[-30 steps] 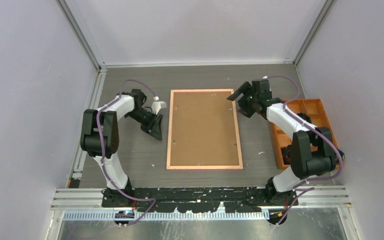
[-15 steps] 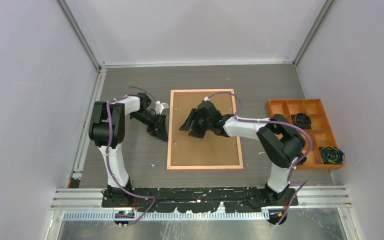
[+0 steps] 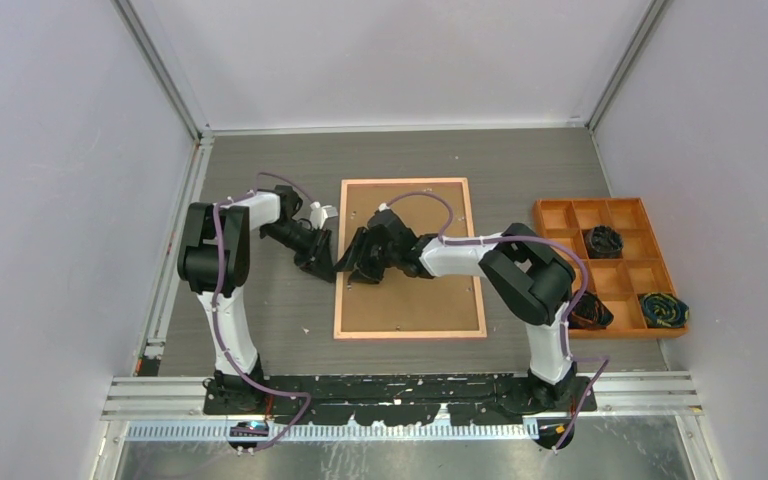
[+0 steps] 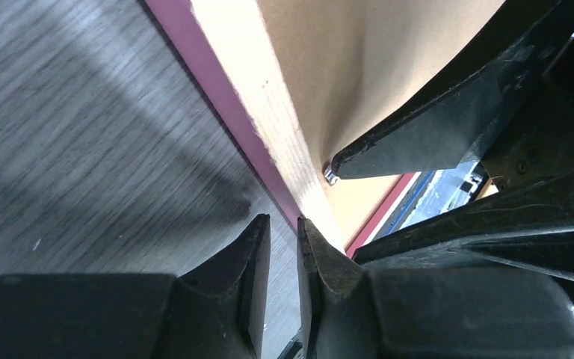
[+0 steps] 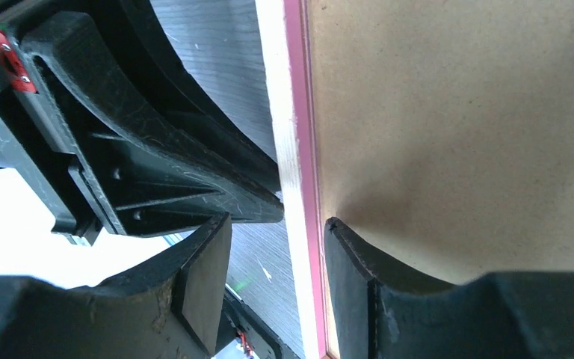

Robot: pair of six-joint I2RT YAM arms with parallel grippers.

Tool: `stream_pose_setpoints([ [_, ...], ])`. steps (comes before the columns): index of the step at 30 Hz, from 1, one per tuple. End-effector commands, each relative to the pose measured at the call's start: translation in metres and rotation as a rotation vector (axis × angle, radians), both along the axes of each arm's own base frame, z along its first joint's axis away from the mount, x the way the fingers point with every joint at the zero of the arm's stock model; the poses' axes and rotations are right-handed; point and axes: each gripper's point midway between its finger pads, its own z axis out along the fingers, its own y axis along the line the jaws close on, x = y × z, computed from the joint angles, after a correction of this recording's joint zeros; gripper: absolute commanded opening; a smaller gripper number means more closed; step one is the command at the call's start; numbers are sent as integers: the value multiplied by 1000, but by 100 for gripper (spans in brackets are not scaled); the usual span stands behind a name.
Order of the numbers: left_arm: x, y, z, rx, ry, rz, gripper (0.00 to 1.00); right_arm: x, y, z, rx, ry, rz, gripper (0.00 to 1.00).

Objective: Put the photo into the frame
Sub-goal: Install the photo frame at the center of the board.

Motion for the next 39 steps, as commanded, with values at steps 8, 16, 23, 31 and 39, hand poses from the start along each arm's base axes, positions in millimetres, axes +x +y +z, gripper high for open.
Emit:
stream_pose_setpoints([
  [8,6,3,-5,28,-47,-6,19,2,-2,20,8,-51,2,53],
  [16,7,3,-4,31,-48,-1,17,5,-13,25,7,-58,-15,53],
  [23,10,3,-3,34,-56,-1,17,-6,-11,4,-28,-6,37,50],
  [31,10,5,-5,50,-61,-4,17,-13,-3,-5,-34,11,69,48],
  [39,10,4,-5,49,-65,-6,17,-14,3,-6,-25,14,82,45],
])
